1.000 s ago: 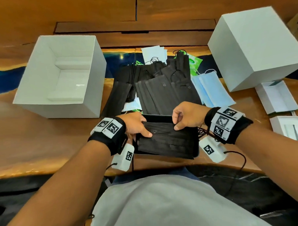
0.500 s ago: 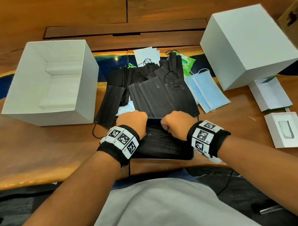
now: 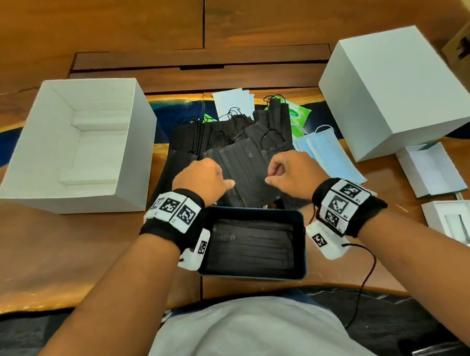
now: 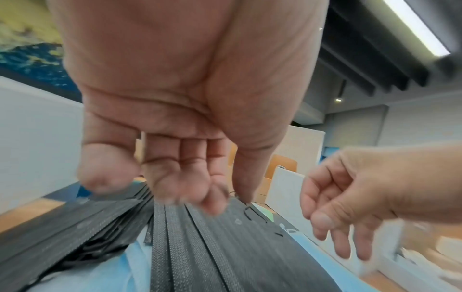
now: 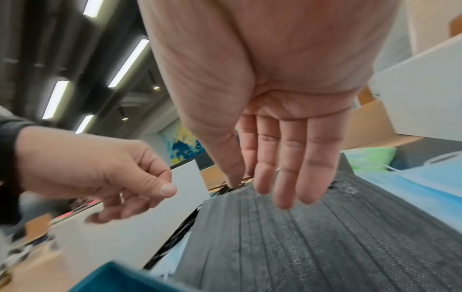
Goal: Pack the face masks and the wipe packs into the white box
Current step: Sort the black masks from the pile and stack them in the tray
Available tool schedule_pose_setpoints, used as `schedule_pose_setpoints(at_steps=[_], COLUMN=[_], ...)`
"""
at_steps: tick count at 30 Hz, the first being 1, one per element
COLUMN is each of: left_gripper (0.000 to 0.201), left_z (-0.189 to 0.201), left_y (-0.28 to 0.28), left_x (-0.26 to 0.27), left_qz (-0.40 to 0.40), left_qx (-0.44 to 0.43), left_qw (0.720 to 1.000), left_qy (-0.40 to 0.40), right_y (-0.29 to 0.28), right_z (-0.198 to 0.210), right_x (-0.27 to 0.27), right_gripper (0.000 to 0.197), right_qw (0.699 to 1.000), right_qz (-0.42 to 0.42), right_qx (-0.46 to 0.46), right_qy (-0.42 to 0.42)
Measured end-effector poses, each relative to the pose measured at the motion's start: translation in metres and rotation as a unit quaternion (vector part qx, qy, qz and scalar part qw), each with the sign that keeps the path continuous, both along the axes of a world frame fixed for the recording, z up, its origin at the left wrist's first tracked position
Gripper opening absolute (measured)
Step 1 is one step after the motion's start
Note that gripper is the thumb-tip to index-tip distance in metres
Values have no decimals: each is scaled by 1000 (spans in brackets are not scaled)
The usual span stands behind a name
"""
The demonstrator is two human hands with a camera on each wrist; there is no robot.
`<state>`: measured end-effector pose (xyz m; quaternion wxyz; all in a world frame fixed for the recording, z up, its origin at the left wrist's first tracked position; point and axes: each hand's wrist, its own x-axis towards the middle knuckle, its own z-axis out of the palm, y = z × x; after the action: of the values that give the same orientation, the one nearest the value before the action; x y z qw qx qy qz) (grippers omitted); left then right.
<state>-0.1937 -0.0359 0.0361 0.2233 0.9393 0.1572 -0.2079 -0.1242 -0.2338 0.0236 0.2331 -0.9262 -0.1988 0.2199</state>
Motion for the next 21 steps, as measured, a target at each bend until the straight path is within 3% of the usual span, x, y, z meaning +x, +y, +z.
schedule_pose_setpoints(at_steps=[4,7,10,14,18,21], left_gripper=[29,58,84,96,76,68], left_z=[-13,-27,-41,-46,-48,-49], left_y=[9,8,5,7,9,6], left_x=[23,35,50,66,77,80], left_qz=[115,184,226,213,174,166], left_qx=[-68,-124,-149,-112,-79,-83], left_qw=[991,974,962,969,981,983], left_qy=[-4,39,45,57,28,-11], right_y=[-7,-12,-16,-22,-22,-19], right_z=[-20,-38,-56,-67,-64,-67], right_x=[31,49,61,69,80,81], right_gripper=[40,73,89,85,64,61], right_qw=[997,990,981,976,983,988], right_qz=[-57,-106,-160,-185,-173,-145], right_qx=[-31,-65,-76,-98,-37,-14], right_qy=[41,60,82,66,51,49])
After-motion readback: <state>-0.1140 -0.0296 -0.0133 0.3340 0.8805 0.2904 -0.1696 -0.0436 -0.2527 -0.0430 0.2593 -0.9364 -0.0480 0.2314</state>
